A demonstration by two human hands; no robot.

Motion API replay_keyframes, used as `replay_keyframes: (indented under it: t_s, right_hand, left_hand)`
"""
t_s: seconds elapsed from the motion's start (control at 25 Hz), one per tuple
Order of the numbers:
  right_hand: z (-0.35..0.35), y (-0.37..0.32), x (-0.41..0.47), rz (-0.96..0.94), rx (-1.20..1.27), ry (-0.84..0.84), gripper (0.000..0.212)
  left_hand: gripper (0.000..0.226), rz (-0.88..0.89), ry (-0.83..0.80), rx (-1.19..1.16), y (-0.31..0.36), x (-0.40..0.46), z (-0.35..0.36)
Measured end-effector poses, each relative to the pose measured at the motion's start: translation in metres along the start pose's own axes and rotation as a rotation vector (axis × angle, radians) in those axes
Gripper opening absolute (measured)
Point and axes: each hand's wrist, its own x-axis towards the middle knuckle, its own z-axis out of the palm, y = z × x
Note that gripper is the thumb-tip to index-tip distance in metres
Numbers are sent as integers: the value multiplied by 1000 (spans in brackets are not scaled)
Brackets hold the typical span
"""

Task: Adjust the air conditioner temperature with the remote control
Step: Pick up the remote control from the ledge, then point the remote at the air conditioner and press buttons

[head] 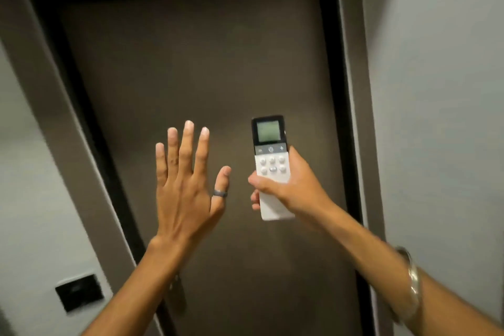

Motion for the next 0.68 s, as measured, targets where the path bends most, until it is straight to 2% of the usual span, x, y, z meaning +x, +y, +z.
replay_keyframes:
  t_s: [0.12, 0.28, 0.44, 0.68]
  right_hand:
    - [21, -63, 10, -147, -58, -34, 41]
    - [39, -120, 19, -258, -75, -63, 43]
    - [49, -136, 22, -294, 5, -71, 46]
    - [52, -136, 25, -258, 78, -137, 36]
  left_hand:
    - [74, -21, 174, 25, -23, 46, -42]
    - [74, -45, 268, 42, -32, 85, -74]
    - [74, -49, 281, 66, -32, 92, -81]
    - [73, -34, 289, 62, -37, 85, -76]
